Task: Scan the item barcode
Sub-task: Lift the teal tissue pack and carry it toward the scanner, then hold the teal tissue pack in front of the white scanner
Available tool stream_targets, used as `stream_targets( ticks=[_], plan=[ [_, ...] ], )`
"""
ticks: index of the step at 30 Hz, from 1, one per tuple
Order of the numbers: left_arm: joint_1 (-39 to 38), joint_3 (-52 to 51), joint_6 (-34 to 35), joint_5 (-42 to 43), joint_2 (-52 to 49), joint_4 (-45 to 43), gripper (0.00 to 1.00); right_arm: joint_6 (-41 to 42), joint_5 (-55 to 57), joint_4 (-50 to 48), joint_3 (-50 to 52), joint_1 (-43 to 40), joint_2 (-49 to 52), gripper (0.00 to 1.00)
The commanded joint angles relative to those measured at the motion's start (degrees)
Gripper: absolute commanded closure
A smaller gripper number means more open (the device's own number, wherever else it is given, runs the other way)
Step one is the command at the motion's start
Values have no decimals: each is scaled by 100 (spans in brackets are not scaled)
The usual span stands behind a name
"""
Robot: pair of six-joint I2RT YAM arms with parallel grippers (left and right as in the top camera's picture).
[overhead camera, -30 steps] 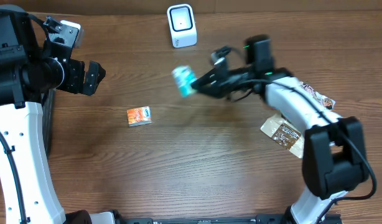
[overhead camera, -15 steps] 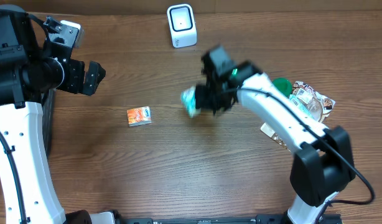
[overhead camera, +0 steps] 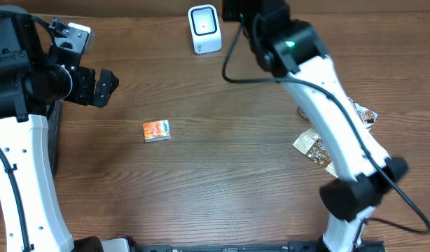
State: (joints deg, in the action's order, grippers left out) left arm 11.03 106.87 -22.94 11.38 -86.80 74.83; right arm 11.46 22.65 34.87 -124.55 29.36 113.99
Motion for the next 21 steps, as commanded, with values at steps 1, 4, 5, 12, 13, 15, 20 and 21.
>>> stream_targets(
  ticks=[1, 4, 5, 12, 13, 15, 20, 21],
  plan=[
    [20, 103, -129, 17, -9, -4, 0, -1158, 737, -601, 20, 37, 800, 96],
    [22, 103, -129, 20, -9, -7, 0, -2129, 852, -1408, 20, 37, 1351, 96],
    [20, 103, -129, 20, -9, -7, 0, -2404, 885, -1628, 20, 52, 1504, 96],
    [20, 103, -129, 20, -9, -7, 0, -4227, 883, -2695, 20, 184, 2514, 96],
    [20, 101, -129, 20, -9, -7, 0, -4448, 883, -2793, 20, 210, 2634, 96],
    [20, 103, -129, 20, -9, -7, 0, -4793, 892, -2918, 22, 247, 2828, 96],
    [20, 103, -129, 20, -9, -7, 0, -5056, 1180, -3222, 28, 304, 3104, 96],
    [20, 103, -129, 20, -9, -7, 0, -5051, 1174, -3224, 50, 304, 3123, 96]
  ],
)
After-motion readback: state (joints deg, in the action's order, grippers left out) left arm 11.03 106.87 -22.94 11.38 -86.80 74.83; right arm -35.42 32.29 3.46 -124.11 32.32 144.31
